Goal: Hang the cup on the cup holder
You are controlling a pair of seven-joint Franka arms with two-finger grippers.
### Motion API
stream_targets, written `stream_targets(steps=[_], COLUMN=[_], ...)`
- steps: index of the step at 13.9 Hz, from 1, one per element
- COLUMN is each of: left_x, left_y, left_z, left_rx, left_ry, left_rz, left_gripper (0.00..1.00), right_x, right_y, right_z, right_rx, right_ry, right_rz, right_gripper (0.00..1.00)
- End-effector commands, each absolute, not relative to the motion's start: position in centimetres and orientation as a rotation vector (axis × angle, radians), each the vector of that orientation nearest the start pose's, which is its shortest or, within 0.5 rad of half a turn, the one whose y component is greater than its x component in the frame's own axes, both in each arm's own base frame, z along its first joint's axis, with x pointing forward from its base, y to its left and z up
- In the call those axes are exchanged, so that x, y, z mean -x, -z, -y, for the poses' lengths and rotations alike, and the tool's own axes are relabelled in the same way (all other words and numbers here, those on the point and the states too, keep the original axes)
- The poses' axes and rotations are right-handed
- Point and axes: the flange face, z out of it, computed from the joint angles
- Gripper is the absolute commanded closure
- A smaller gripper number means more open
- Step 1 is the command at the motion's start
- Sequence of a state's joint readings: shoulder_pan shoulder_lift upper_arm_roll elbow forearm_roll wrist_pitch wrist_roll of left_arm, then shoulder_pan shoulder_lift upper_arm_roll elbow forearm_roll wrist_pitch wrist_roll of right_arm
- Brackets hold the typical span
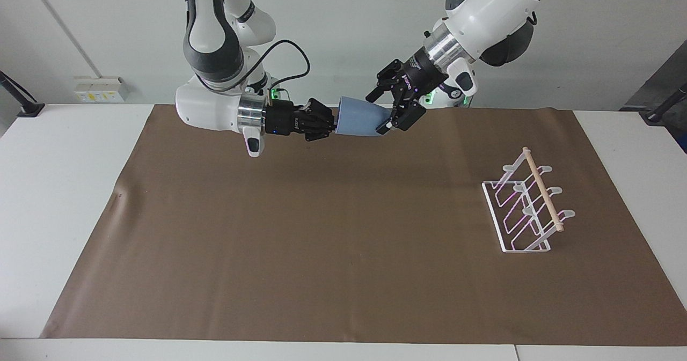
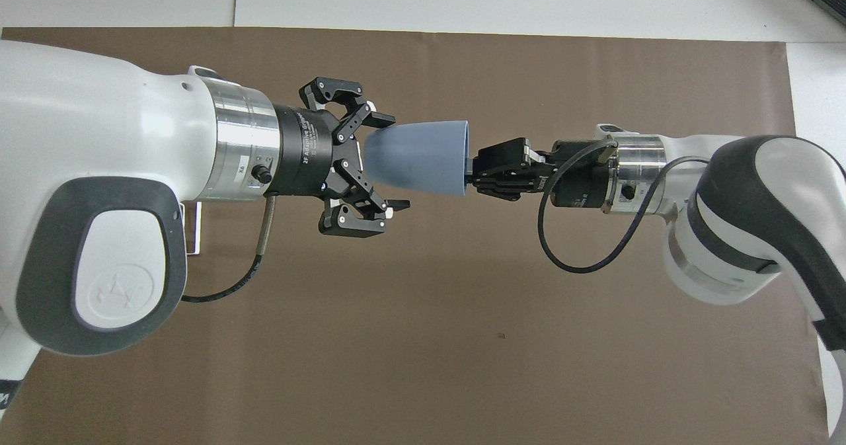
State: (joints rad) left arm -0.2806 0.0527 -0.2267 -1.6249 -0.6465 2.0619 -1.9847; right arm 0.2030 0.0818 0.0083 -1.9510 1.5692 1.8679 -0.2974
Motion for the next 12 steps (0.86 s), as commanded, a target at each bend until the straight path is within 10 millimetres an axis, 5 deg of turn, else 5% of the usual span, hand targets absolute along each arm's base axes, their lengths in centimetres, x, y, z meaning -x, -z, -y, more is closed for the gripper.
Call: stream_targets(steps=[1,12], left_x=[-51.76,-51.79], left_y=[-62.90,-61.91], left_z=[32.55,33.20], left_rx=[-1.640,-1.619], left_ry=[0.630,0.619], left_rz=[-1.888,-1.903], left_gripper=[0.00,0.00], right_x=[-56.00,-56.00], right_y=[-49.81,-49.81], right_z=[-19.97,-19.97], right_rx=[1.689,1.689], right_ry=[-0.057,-0.057], right_rz=[-0.200,-0.200], right_gripper=[1.00,1.00])
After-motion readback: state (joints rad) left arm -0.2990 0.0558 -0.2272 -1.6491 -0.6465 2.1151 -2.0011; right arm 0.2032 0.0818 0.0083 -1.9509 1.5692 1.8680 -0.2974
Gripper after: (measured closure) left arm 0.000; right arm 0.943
